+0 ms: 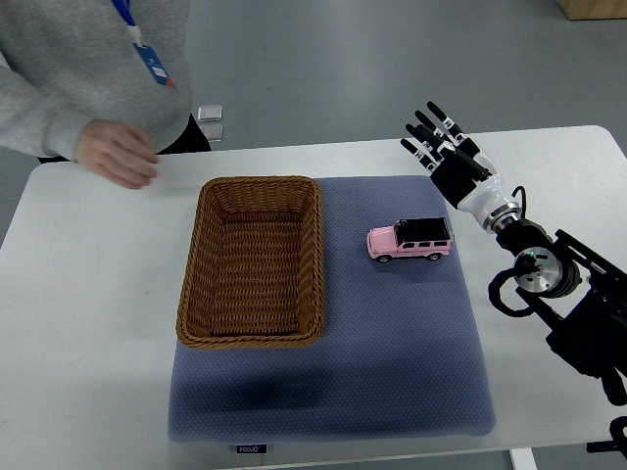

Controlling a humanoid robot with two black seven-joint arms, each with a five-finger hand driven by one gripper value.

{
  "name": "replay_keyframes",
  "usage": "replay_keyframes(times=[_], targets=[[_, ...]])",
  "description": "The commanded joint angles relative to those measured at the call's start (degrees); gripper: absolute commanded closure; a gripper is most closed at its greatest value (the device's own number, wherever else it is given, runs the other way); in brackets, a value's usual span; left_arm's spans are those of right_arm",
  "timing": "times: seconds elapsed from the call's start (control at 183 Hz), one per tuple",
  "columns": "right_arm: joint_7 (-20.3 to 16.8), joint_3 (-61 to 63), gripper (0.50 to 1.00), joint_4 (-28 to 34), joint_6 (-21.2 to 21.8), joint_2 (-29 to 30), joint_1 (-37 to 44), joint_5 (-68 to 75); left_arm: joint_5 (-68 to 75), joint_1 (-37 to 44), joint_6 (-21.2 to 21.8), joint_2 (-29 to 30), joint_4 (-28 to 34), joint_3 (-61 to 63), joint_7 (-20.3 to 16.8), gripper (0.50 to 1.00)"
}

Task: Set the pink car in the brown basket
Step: 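Lower the right hand down over the pink toy SUV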

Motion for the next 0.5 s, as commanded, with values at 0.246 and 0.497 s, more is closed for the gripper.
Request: replay_keyframes(times=[0.246, 0.497], targets=[[-0.5, -0.5, 0.587, 0.0, 0.4, -2.6, 1.6, -10.6, 0.0, -0.3, 0.0, 0.0, -0.4, 0.0, 0.0, 0.500], [-0.5, -16.9, 0.587, 3.1, 4.0, -14.1, 14.8, -53.3, 0.0, -0.4, 0.0, 0.0, -0.4, 0.0, 0.0, 0.500]])
